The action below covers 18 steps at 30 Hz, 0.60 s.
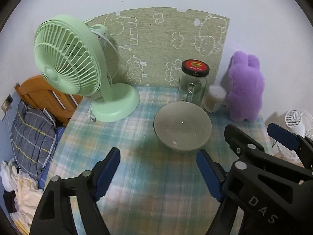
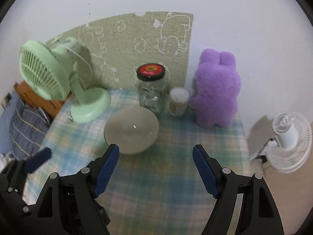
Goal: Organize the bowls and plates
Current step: 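Move both tools to the grey-green bowl beside the glass jar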
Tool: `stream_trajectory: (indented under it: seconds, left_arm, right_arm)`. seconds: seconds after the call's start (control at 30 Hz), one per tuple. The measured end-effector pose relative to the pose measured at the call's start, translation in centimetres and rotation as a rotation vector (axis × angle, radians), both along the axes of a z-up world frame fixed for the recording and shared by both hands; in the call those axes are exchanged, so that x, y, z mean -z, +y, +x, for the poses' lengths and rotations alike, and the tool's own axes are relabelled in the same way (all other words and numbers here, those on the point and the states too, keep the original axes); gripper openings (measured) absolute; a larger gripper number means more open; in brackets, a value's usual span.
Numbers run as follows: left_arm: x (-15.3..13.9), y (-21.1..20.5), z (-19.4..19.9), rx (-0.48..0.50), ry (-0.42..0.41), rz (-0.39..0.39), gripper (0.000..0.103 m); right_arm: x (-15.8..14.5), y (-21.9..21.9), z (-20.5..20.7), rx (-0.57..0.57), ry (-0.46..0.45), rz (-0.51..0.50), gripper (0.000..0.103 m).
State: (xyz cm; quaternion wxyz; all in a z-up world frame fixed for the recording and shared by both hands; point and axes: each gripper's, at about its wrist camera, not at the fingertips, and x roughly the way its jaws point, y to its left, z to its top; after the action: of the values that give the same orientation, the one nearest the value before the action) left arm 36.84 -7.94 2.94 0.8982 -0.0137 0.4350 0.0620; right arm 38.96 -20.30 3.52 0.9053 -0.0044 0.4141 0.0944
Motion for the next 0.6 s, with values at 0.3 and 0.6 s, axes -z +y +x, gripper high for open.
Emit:
stream_trajectory:
  seconds: [0.3, 0.6]
  left_arm:
    - [2.4, 0.1, 5.0, -0.009, 0.012, 0.035, 0.071]
    - [5.6, -0.4, 9.4, -0.003, 0.015, 0.006, 0.067]
  right_arm:
    - [1.9, 0.4, 4.6, 0.035, 0.009, 0.031, 0.070]
    - [4.6, 1.3, 8.6, 0.046, 0.021, 0.025, 0.062]
